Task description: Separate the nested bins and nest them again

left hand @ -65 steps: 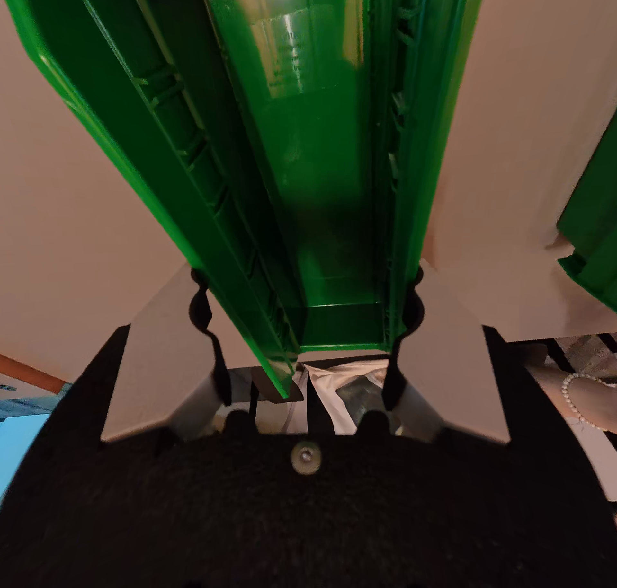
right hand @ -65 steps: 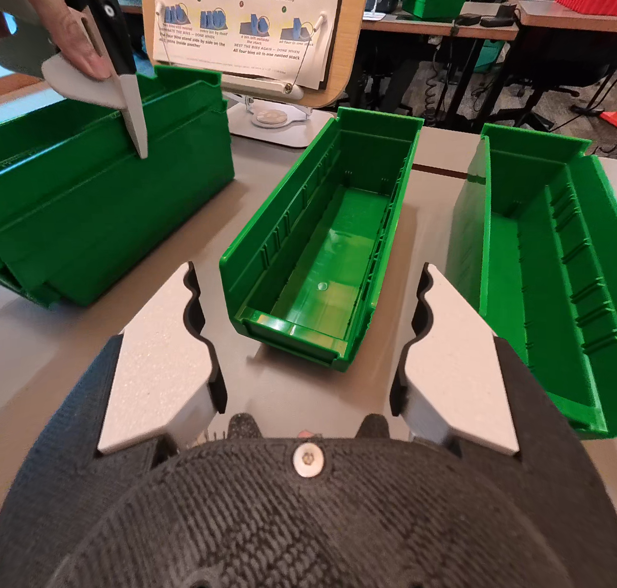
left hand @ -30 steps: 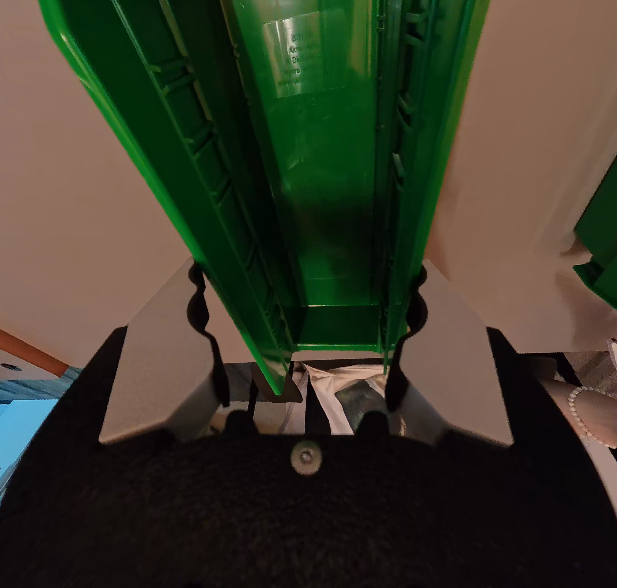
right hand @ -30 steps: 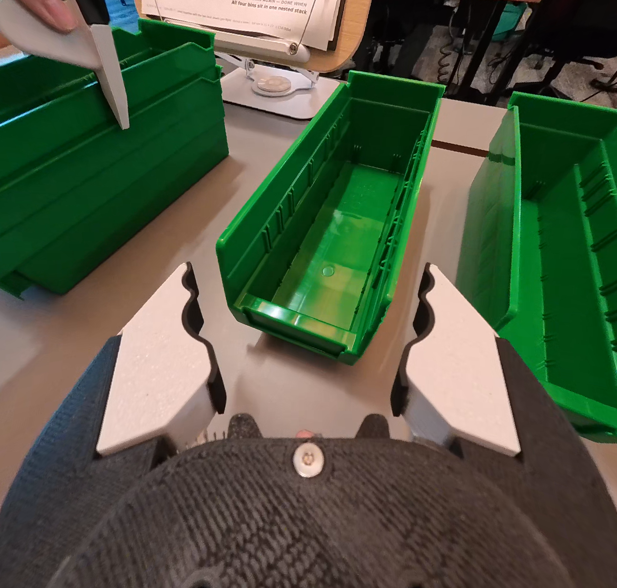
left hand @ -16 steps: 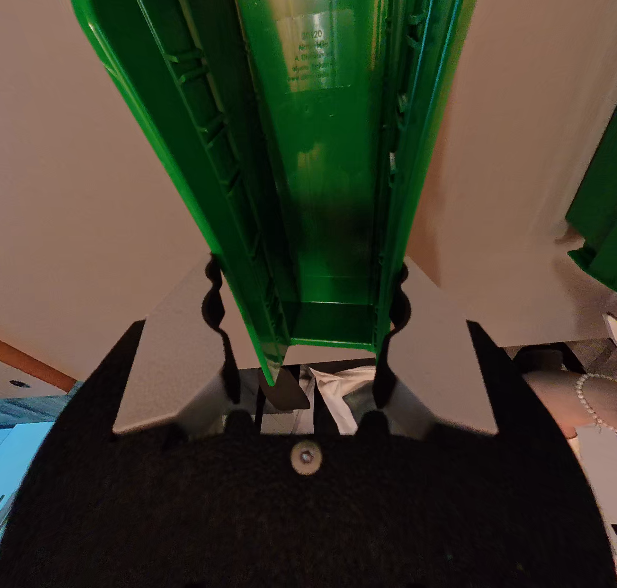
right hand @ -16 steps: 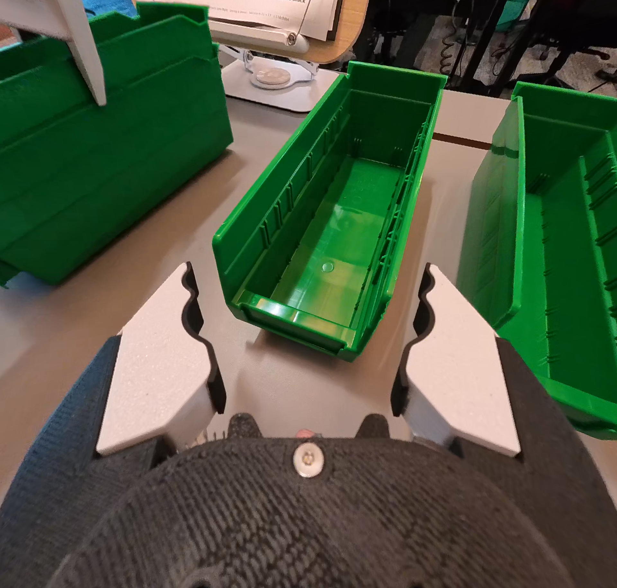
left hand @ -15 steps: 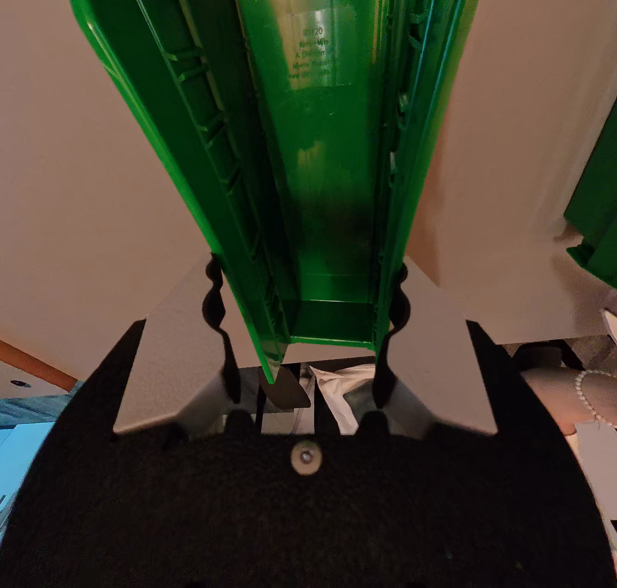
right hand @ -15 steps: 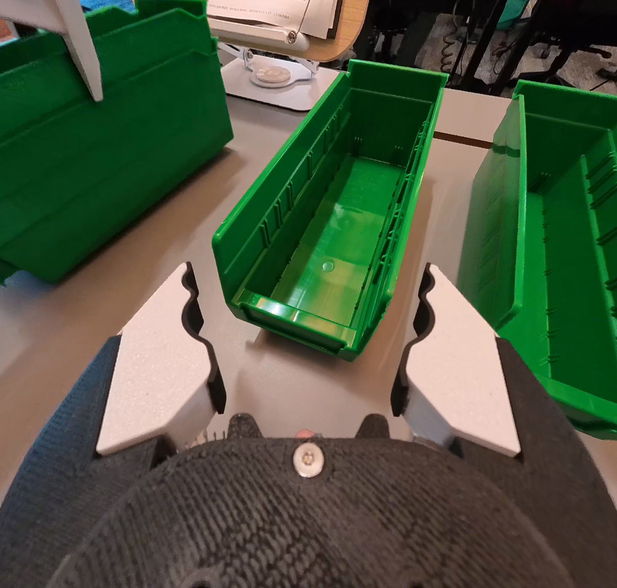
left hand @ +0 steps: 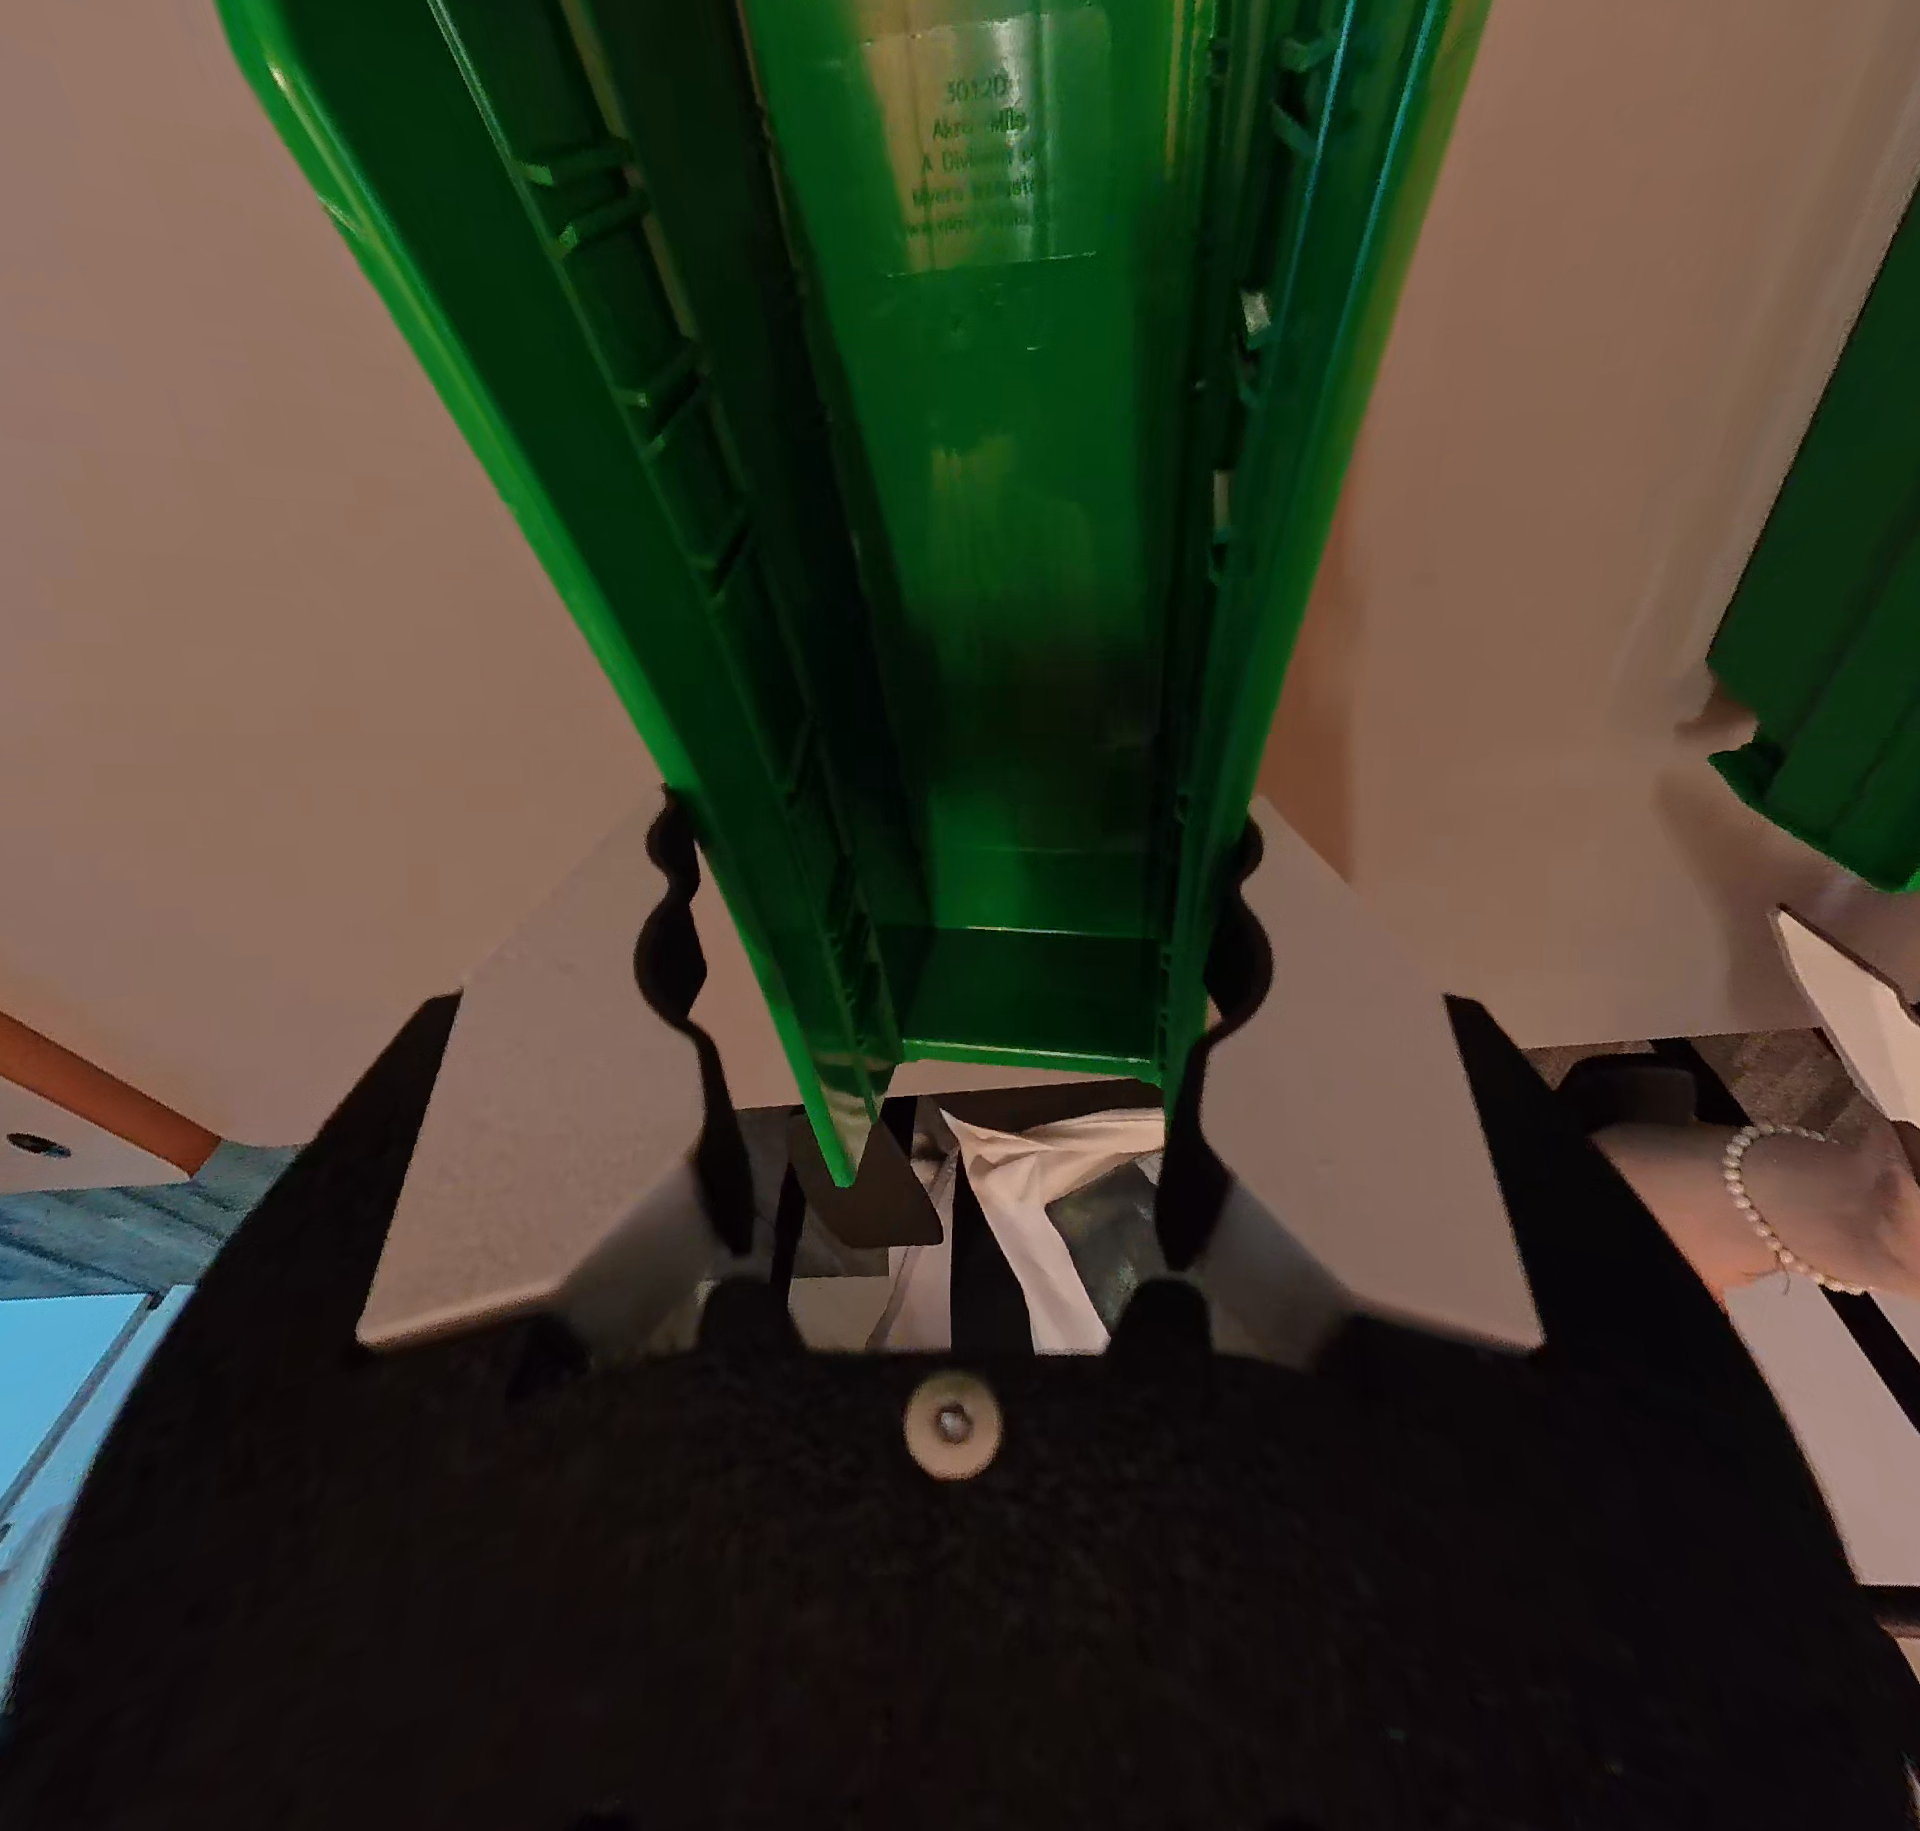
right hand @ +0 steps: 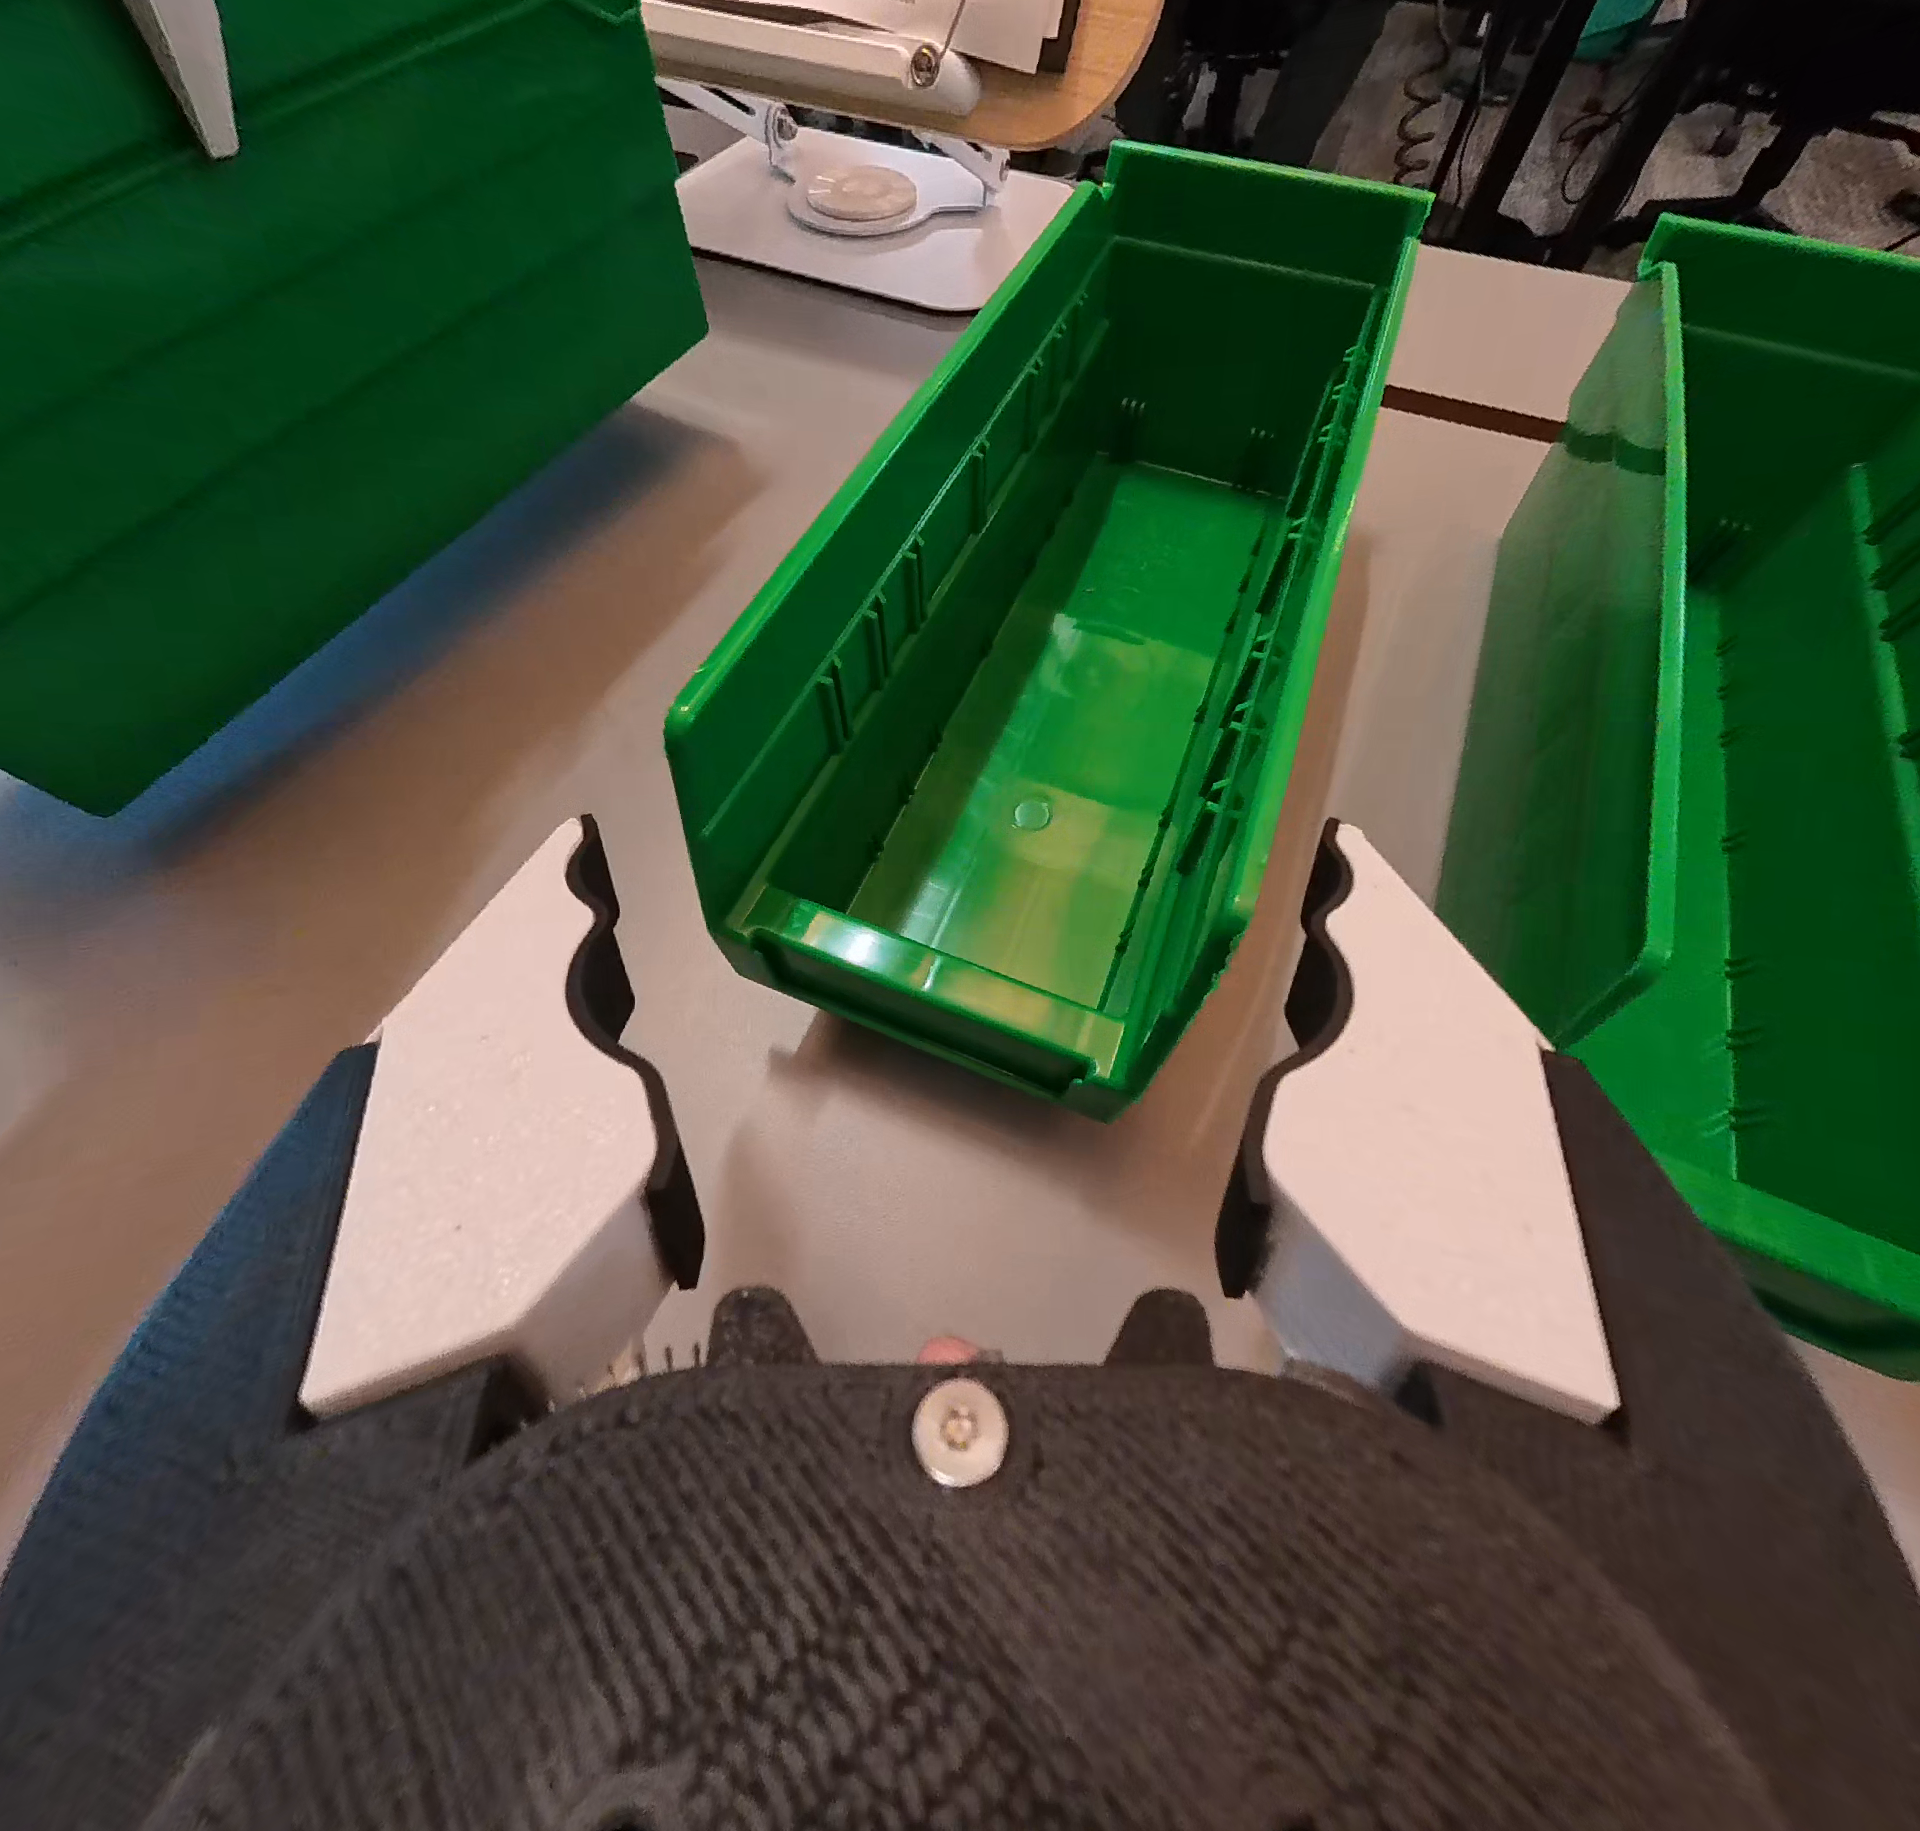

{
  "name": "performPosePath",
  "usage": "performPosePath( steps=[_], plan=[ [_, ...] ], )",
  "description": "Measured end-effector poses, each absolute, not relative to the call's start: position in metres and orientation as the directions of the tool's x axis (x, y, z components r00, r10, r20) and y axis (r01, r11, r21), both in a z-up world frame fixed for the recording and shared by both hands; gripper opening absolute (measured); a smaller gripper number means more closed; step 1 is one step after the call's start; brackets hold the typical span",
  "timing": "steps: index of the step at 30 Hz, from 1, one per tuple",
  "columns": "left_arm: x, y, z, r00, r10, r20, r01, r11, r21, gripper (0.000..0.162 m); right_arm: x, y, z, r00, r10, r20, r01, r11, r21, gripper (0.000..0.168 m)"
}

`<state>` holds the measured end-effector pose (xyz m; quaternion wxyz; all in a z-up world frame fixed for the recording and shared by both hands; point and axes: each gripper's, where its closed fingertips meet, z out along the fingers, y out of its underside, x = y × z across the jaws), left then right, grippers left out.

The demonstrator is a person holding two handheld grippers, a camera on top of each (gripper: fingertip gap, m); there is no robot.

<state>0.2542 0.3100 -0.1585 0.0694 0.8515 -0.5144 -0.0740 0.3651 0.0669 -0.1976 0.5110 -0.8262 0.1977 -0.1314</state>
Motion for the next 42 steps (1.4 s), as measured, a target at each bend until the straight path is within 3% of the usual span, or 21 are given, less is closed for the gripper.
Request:
performPosePath(
  steps=[13,36,39,42],
  plan=[
    [0.247,0.313,-0.159,0.489,-0.871,-0.051,-0.848,-0.488,0.207,0.094,0.362,0.069,-0.189,0.891,-0.454,0.027,-0.169,-0.386,-0.907,0.126],
    [0.240,0.305,-0.185,0.424,-0.905,-0.022,-0.879,-0.417,0.230,0.115,0.364,0.069,-0.197,0.891,-0.454,0.024,-0.183,-0.407,-0.895,0.126],
    [0.242,0.300,-0.182,0.421,-0.907,0.014,-0.885,-0.407,0.224,0.115,0.363,0.071,-0.199,0.893,-0.450,0.027,-0.182,-0.415,-0.891,0.126],
    [0.246,0.296,-0.178,0.405,-0.914,0.029,-0.895,-0.390,0.217,0.104,0.363,0.071,-0.200,0.892,-0.451,0.029,-0.182,-0.418,-0.890,0.126]
  ],
)
